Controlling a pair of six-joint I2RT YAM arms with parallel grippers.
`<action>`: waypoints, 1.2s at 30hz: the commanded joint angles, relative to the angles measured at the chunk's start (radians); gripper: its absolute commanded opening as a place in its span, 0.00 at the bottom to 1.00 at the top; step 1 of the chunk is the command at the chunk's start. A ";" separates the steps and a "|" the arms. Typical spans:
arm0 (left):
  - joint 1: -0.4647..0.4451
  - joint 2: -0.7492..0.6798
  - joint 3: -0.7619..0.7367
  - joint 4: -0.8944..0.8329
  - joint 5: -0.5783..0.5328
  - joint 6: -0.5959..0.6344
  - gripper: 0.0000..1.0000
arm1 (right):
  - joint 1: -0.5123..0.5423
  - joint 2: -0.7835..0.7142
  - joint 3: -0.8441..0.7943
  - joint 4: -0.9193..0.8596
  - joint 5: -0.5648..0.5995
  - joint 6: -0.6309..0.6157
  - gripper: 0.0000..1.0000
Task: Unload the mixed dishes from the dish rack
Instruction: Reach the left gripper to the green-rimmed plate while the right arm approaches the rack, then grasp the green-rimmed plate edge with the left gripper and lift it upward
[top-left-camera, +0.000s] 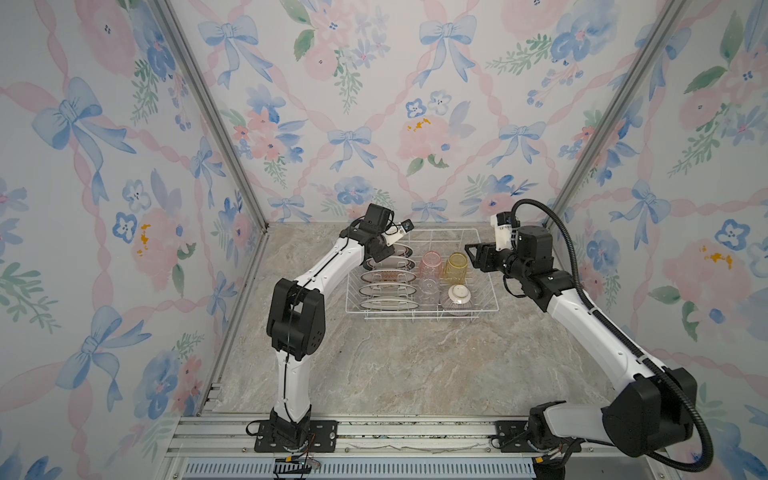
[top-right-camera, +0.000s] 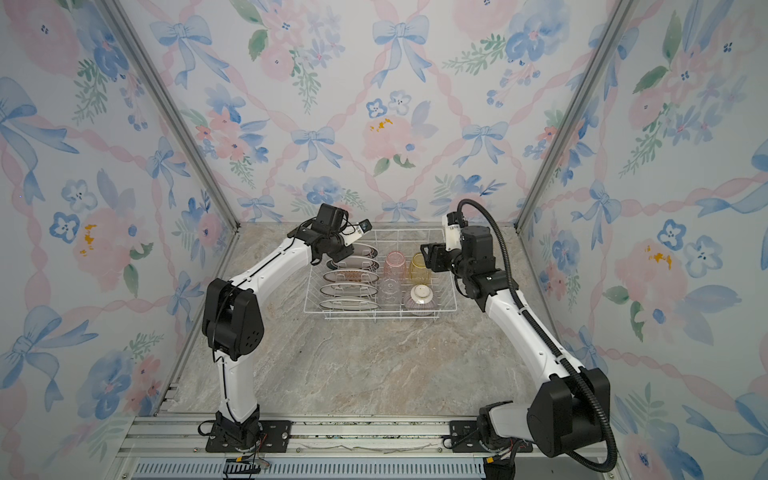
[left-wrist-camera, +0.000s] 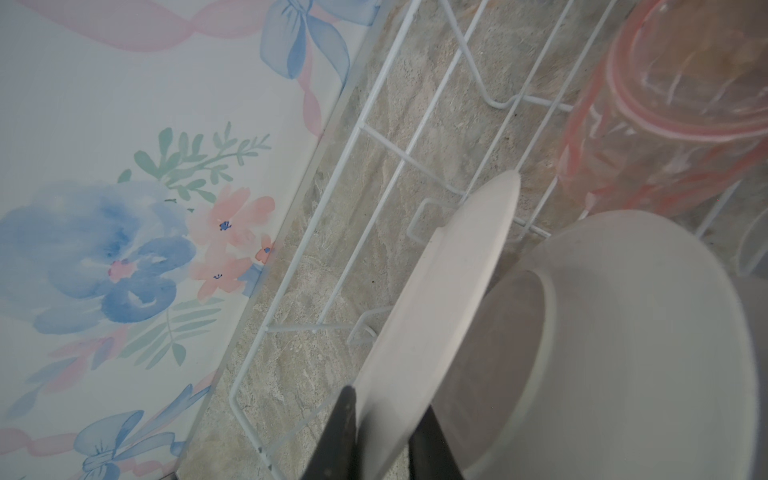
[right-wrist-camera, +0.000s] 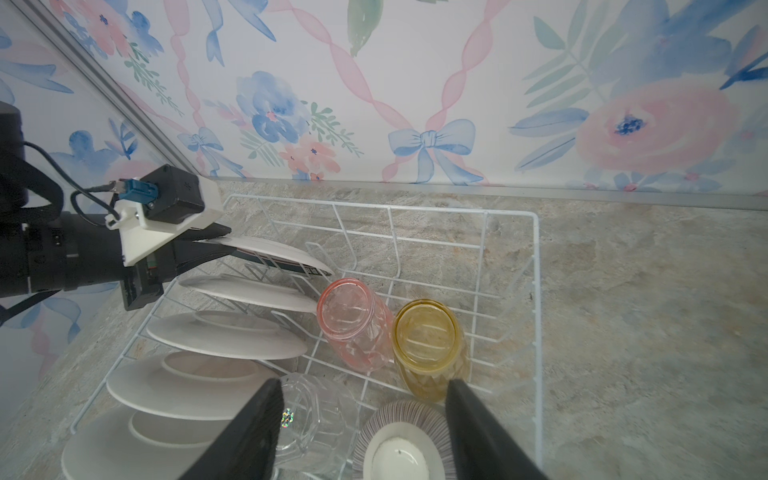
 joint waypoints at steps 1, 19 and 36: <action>0.012 0.036 0.029 -0.028 0.002 0.024 0.17 | 0.008 0.014 0.008 0.024 -0.012 0.013 0.65; 0.027 0.067 0.068 -0.020 -0.054 0.004 0.00 | 0.009 0.029 0.002 0.035 -0.016 0.037 0.65; 0.029 -0.060 0.052 0.090 -0.122 -0.181 0.00 | 0.016 0.013 -0.018 0.051 -0.025 0.054 0.64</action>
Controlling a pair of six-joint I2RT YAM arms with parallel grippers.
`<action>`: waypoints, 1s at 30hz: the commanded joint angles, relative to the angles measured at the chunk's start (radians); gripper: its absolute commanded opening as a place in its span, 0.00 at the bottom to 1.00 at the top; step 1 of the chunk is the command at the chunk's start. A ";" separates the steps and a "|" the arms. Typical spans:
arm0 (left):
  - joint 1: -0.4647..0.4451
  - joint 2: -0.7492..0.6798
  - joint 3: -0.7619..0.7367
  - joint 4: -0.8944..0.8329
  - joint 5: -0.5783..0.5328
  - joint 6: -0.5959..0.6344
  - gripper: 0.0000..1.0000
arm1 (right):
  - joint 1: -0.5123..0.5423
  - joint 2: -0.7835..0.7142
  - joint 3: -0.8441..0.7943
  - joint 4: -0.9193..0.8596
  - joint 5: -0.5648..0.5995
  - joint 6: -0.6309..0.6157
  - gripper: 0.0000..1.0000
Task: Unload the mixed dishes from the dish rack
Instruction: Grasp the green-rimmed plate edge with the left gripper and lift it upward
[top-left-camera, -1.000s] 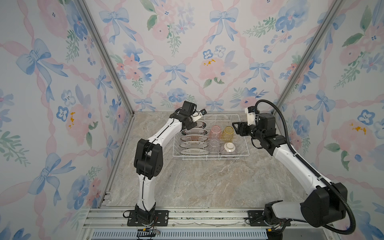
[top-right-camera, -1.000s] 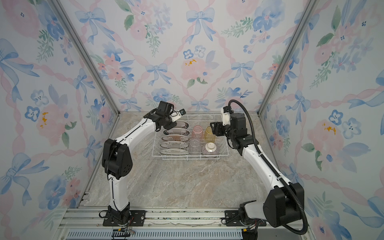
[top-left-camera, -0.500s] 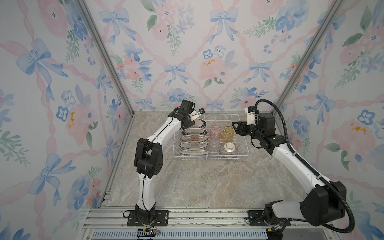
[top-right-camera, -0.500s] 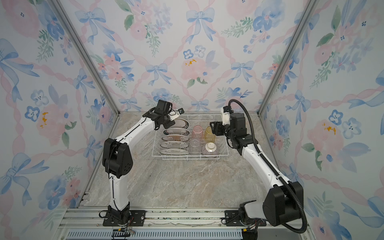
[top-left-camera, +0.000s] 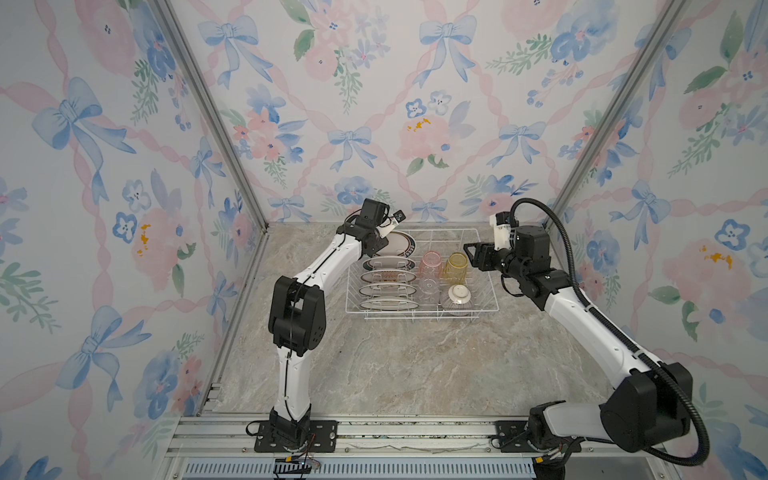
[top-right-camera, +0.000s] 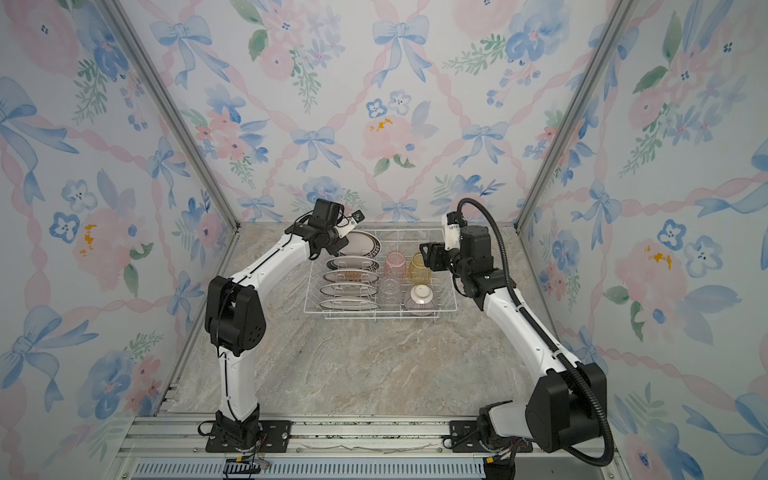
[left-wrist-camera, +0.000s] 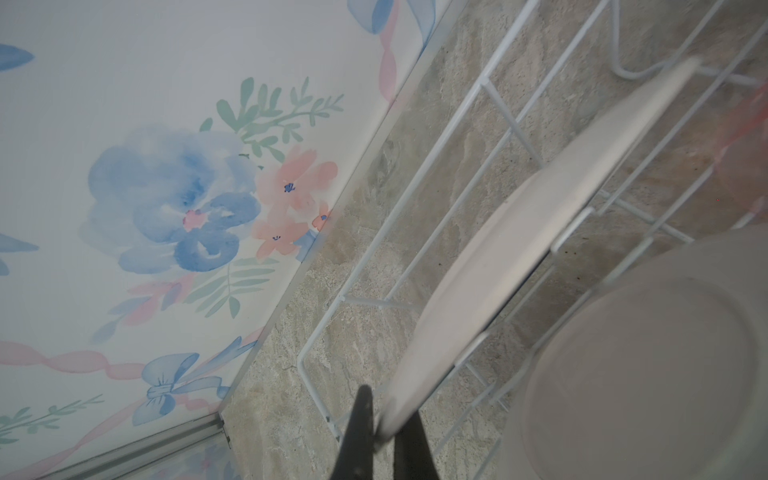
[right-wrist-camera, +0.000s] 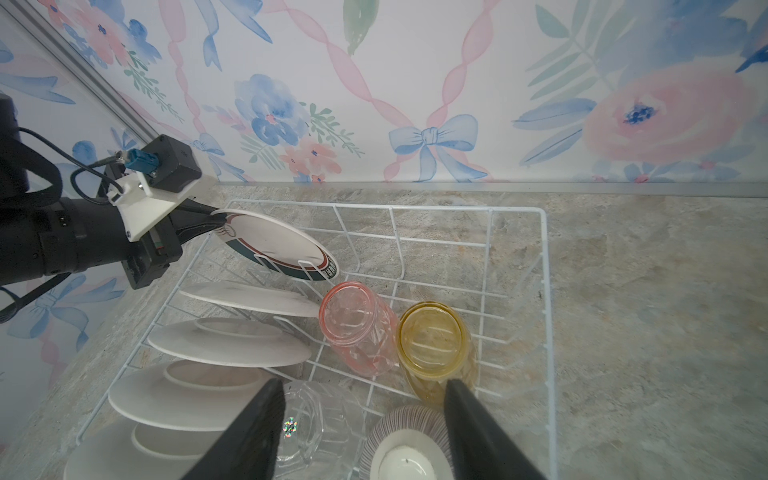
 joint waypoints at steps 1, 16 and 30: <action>0.004 -0.090 -0.005 0.067 0.013 -0.134 0.00 | 0.017 -0.008 -0.013 0.023 -0.018 0.018 0.64; 0.059 -0.163 0.017 0.069 0.154 -0.281 0.00 | 0.024 0.004 -0.013 0.034 -0.062 0.013 0.60; 0.087 -0.138 -0.028 0.069 0.188 -0.289 0.00 | 0.026 0.030 -0.015 0.055 -0.082 0.035 0.60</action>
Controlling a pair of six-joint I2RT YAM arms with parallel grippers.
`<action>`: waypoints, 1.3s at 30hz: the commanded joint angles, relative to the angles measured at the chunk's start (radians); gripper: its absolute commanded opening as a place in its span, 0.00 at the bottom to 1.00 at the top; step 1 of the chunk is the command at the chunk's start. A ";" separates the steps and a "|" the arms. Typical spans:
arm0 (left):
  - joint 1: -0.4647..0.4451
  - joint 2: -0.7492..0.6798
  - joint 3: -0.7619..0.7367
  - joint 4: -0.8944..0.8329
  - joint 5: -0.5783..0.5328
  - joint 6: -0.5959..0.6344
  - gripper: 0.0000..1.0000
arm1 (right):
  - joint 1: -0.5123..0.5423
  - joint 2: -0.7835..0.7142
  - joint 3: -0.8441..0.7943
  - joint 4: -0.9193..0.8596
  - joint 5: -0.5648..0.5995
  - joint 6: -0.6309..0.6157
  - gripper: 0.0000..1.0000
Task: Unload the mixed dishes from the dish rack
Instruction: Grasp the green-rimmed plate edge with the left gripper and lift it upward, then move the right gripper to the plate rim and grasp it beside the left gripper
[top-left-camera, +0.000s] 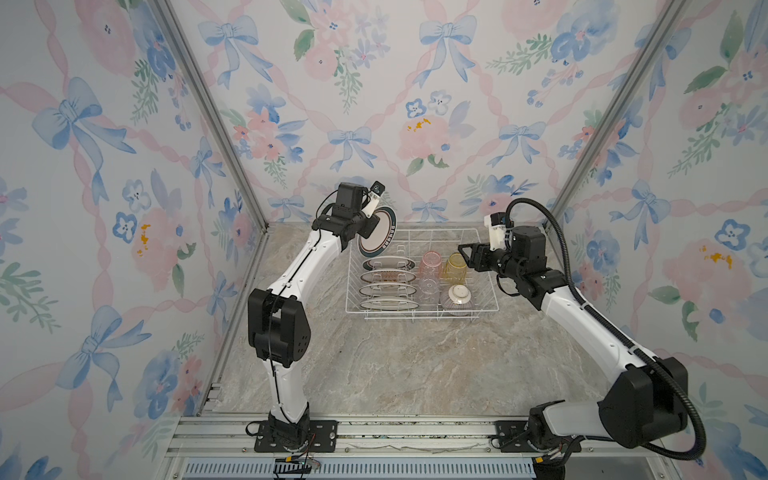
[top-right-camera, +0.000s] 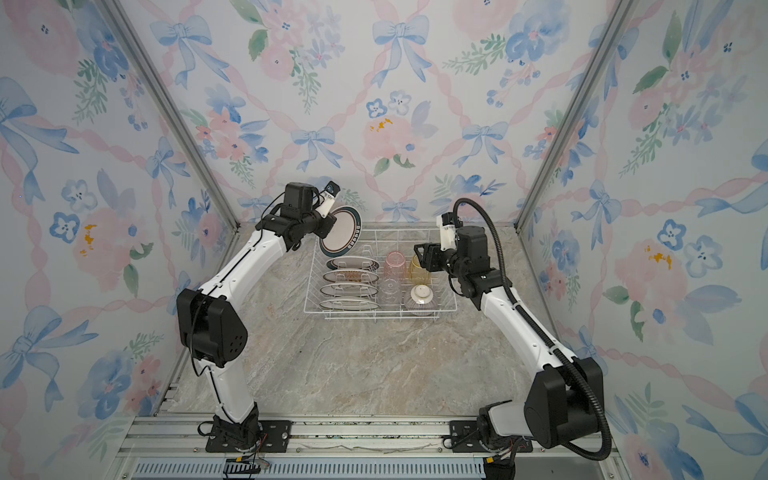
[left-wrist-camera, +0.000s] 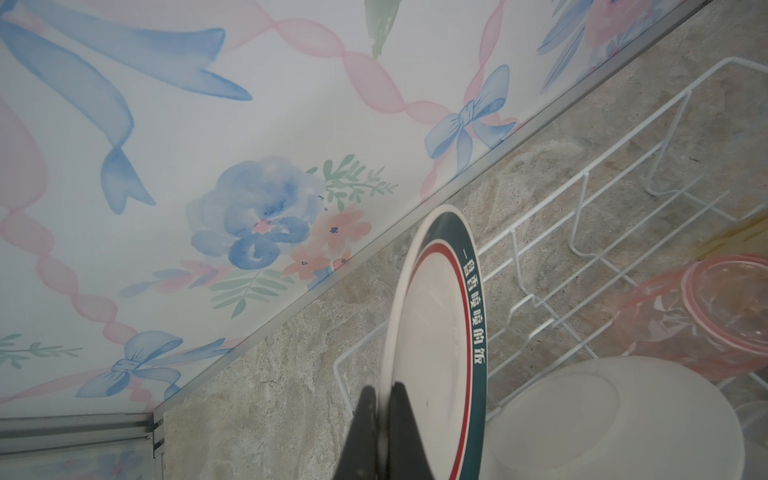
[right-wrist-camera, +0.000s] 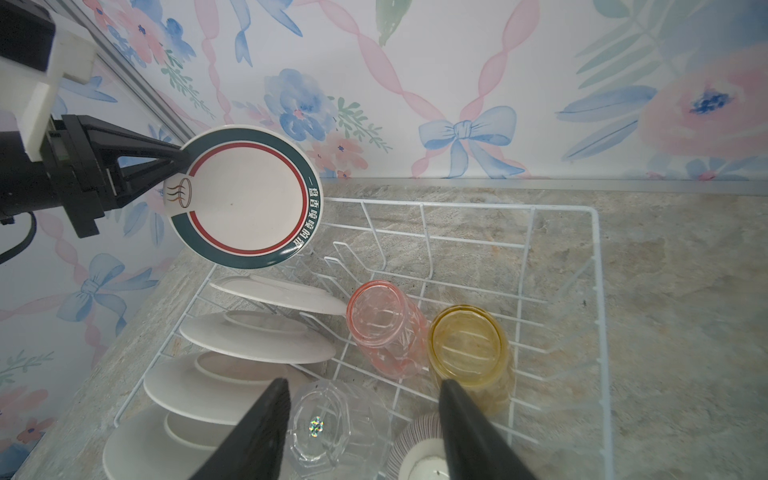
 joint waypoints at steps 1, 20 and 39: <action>0.007 0.003 -0.020 0.015 0.001 -0.011 0.00 | 0.014 0.012 -0.007 0.017 -0.020 0.014 0.60; 0.046 0.139 -0.029 0.016 0.043 -0.016 0.00 | 0.028 0.054 0.014 0.009 -0.018 0.008 0.60; 0.048 0.196 -0.031 0.017 0.048 -0.014 0.00 | 0.000 0.390 0.169 0.457 -0.462 0.225 0.44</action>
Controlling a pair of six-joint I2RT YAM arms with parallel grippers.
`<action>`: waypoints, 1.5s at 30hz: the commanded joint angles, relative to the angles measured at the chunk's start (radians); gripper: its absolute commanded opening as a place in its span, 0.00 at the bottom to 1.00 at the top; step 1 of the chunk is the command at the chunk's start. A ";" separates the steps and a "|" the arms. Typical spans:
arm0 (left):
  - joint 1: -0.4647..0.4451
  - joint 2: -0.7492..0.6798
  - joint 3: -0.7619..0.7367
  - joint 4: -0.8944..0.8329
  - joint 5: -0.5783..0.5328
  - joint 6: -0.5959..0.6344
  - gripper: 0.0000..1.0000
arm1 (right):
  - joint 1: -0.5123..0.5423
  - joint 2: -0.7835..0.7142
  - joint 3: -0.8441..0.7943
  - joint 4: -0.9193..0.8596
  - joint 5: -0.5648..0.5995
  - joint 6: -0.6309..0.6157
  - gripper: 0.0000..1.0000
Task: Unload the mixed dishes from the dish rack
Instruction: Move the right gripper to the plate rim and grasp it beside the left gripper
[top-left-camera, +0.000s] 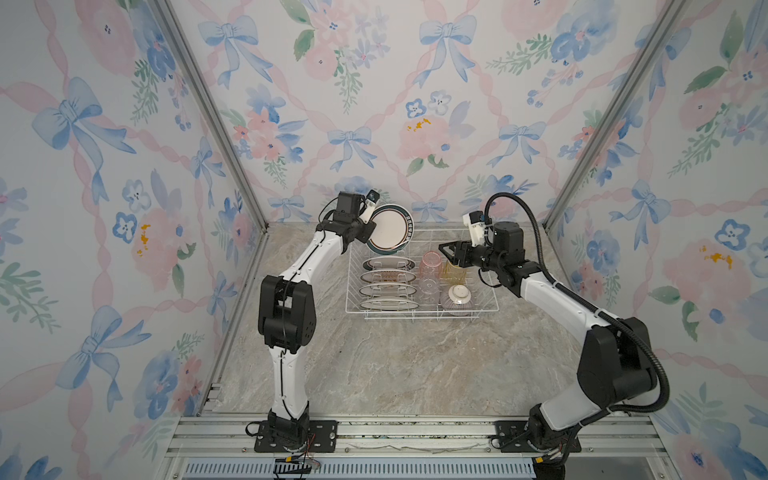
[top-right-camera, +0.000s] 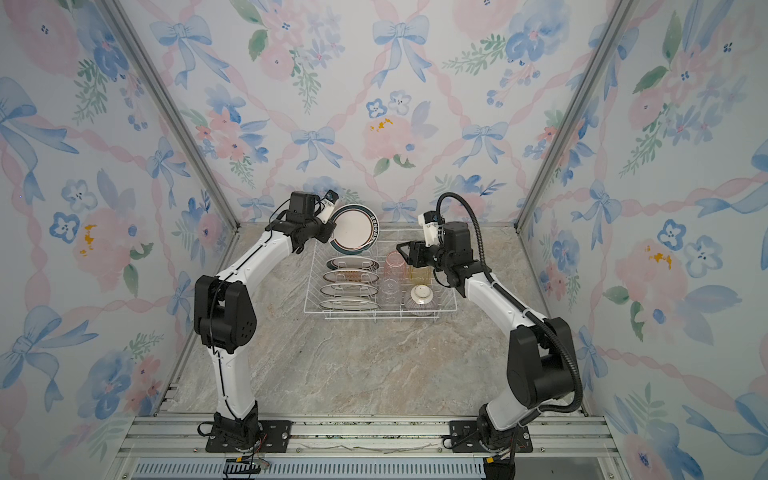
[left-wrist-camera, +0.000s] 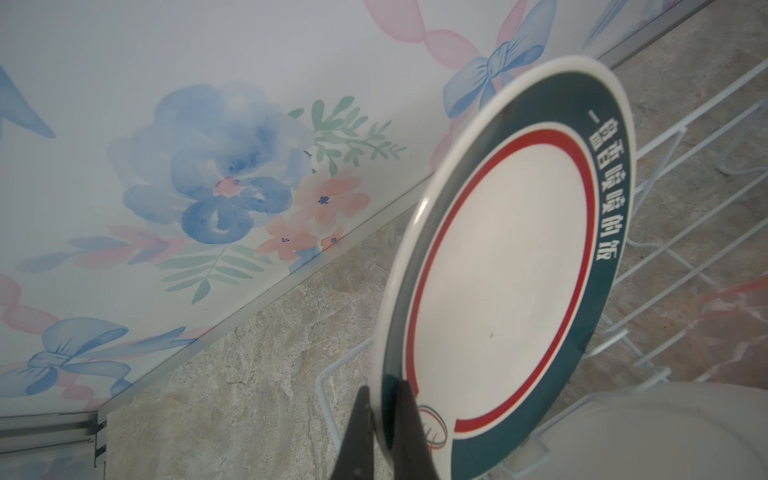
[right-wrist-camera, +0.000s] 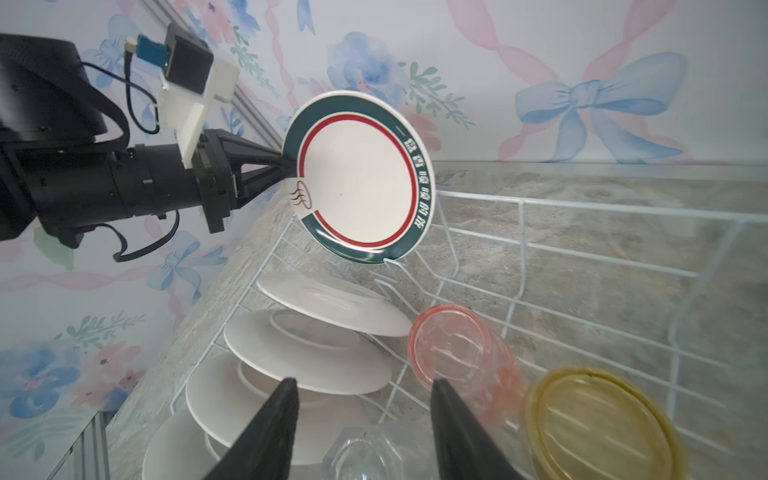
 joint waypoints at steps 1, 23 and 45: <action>-0.001 0.060 -0.017 -0.072 0.012 0.012 0.00 | -0.020 0.147 0.096 0.268 -0.187 0.170 0.42; 0.033 0.121 0.012 -0.067 0.032 0.031 0.00 | -0.040 0.690 0.739 0.035 -0.196 0.062 0.44; 0.046 0.234 0.105 -0.063 0.075 0.034 0.00 | 0.031 0.906 1.004 -0.091 -0.216 0.033 0.41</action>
